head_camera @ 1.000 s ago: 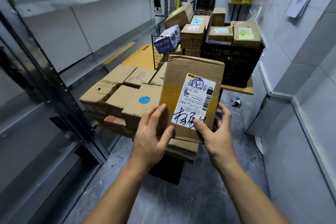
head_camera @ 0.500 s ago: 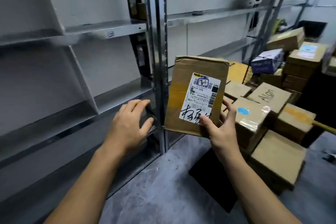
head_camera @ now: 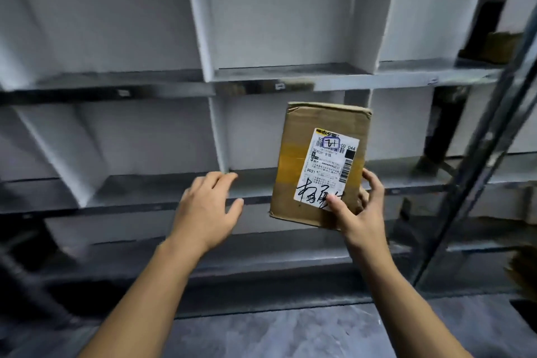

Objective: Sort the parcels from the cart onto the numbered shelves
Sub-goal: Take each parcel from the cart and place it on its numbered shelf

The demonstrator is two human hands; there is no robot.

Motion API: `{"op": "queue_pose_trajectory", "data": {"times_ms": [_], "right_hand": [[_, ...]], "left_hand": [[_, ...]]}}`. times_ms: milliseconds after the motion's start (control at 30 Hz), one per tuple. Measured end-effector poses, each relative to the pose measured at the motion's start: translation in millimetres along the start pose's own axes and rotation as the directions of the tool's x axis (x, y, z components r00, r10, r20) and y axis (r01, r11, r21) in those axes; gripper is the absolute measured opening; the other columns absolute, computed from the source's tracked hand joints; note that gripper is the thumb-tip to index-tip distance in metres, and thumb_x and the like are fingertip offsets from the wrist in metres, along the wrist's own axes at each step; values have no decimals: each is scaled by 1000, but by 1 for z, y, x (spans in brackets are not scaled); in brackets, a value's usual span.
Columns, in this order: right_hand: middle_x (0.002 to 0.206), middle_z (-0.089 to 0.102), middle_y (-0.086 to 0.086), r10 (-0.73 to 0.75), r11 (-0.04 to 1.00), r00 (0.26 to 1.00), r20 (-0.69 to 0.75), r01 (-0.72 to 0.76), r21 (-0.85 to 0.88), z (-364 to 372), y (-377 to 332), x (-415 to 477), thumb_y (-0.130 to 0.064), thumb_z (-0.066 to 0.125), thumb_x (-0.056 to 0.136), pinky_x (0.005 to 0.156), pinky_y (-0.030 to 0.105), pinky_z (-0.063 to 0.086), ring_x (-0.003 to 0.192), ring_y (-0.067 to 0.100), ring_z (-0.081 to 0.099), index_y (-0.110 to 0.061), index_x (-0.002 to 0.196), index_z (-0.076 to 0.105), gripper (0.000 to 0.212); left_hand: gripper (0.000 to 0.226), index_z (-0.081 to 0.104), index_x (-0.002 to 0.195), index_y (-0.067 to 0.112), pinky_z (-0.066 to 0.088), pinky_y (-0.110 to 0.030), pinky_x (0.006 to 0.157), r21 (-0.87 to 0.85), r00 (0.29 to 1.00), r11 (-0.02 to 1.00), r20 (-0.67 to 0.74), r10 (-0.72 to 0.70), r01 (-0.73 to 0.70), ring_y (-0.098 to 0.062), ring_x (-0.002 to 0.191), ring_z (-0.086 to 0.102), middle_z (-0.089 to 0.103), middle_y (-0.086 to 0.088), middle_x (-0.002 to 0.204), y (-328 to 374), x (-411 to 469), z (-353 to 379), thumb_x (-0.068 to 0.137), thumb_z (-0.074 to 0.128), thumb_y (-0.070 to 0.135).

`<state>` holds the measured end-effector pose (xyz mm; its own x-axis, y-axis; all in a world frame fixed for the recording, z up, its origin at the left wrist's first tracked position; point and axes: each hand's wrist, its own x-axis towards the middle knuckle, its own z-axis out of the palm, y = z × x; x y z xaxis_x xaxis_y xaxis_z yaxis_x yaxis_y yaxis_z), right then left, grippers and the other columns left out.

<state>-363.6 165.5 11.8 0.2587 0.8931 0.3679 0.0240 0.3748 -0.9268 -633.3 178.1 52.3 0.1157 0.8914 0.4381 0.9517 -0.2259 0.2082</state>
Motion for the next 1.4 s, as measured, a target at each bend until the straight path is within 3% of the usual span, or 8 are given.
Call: {"op": "queue_pose_trajectory", "data": {"times_ms": [167,367,500,700,967,1100,1267,1400], "right_hand": [[129,57,-16,-34,996,986,163,21,81,94,-3,14,-24,78,85,100,50,52,120,4,58,-58,126,37,68],[132,58,-11,-79,987,945,317,29,157,197,-8,32,-24,77,86,102,52,51,124,13,58,-67,119,37,68],[134,59,-4,-150,972,910,387,64,225,267,-16,57,-22,77,87,102,51,51,123,16,60,-57,127,37,67],[128,62,-15,-258,938,899,355,145,314,364,-41,117,-42,78,79,99,45,55,122,8,60,-57,132,36,69],[136,59,-4,-352,893,880,320,212,398,477,-71,188,-38,77,82,96,47,56,124,17,60,-58,129,35,66],[137,58,-5,-373,899,877,304,259,354,520,-74,212,-35,75,83,99,47,53,125,15,59,-44,139,32,72],[129,55,-19,-389,912,870,304,318,257,568,-74,224,-26,75,85,104,43,50,123,2,54,-35,142,32,72],[133,52,-15,-372,928,868,329,336,162,595,-61,213,-23,76,86,105,45,49,126,8,51,-33,143,32,73]], "left_hand": [[51,46,139,23,38,-40,100,4,984,986,-67,-164,165,-22,121,42,48,2,135,-70,-15,-31,92,53,40],[51,45,139,25,38,-39,103,76,955,958,-138,-263,275,-20,122,43,48,4,136,-138,-19,-63,92,53,42],[48,45,137,26,37,-37,101,145,939,936,-180,-293,320,-19,122,42,48,6,134,-189,-5,-85,93,52,43],[52,42,139,26,36,-37,101,225,932,916,-228,-282,332,-19,122,42,46,5,135,-267,48,-118,92,49,46],[53,41,141,26,38,-38,104,233,924,920,-294,-244,317,-18,124,42,45,6,138,-344,114,-138,93,48,47],[50,42,139,30,38,-36,103,216,923,932,-320,-214,291,-14,124,41,45,10,136,-372,128,-144,92,48,46],[48,44,138,29,39,-35,102,183,922,949,-343,-182,255,-13,124,40,46,10,134,-410,147,-154,93,50,44],[48,47,136,27,40,-39,102,142,913,963,-375,-162,230,-16,123,42,49,7,133,-440,159,-160,91,53,42]]}}
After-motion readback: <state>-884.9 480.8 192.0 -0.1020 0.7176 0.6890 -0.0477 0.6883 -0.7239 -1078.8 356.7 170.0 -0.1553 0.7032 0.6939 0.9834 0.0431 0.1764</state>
